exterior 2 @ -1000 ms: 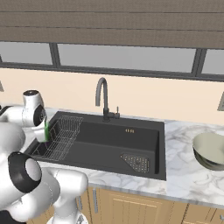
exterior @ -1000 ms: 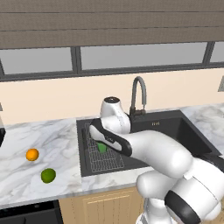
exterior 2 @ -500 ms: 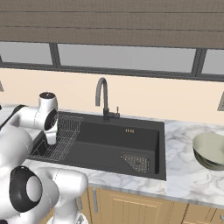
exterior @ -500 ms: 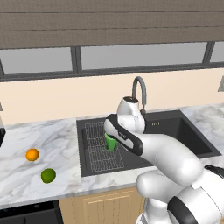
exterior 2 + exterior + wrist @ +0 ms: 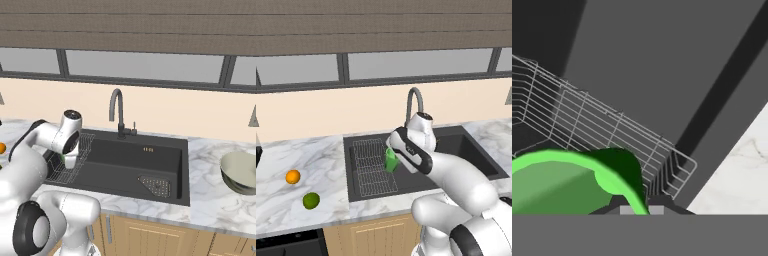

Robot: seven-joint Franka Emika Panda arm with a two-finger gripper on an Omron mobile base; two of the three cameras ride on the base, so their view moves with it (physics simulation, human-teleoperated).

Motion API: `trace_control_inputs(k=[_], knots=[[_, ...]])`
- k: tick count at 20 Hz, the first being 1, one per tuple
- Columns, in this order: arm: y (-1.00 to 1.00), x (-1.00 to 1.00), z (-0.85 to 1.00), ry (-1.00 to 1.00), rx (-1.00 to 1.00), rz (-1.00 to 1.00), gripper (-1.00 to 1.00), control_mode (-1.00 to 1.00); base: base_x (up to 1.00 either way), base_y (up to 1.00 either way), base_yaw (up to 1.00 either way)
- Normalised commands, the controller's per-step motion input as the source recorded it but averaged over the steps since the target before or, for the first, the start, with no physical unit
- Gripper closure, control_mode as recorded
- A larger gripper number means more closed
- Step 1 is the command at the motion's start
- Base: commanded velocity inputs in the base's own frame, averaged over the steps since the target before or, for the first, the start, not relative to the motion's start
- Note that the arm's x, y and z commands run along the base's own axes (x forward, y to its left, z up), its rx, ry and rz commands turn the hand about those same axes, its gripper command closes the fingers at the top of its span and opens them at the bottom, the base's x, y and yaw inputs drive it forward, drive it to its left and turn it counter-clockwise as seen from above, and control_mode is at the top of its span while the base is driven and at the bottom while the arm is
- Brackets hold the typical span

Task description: Remove the orange and lime from the sink. Then move the bowl and cup from the counter to the sink for washing.

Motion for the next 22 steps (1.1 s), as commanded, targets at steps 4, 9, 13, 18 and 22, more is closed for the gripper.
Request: trace_control_inputs(k=[4,9,13,18,22], knots=[[-0.22,0.11,-0.04,0.0,0.01,0.0,1.0,-1.0,0.0,0.0,0.0],[-0.2,0.14,-0.03,0.05,0.0,0.0,1.0,-1.0,0.0,0.0,0.0],[-0.21,0.13,-0.02,0.05,-0.03,0.0,1.0,-1.0,0.0,0.0,0.0],[-0.21,0.07,-0.03,0.04,-0.01,0.0,1.0,-1.0,0.0,0.0,0.0],[-0.13,0.01,-0.09,0.02,0.0,0.0,1.0,-1.0,0.0,0.0,0.0]])
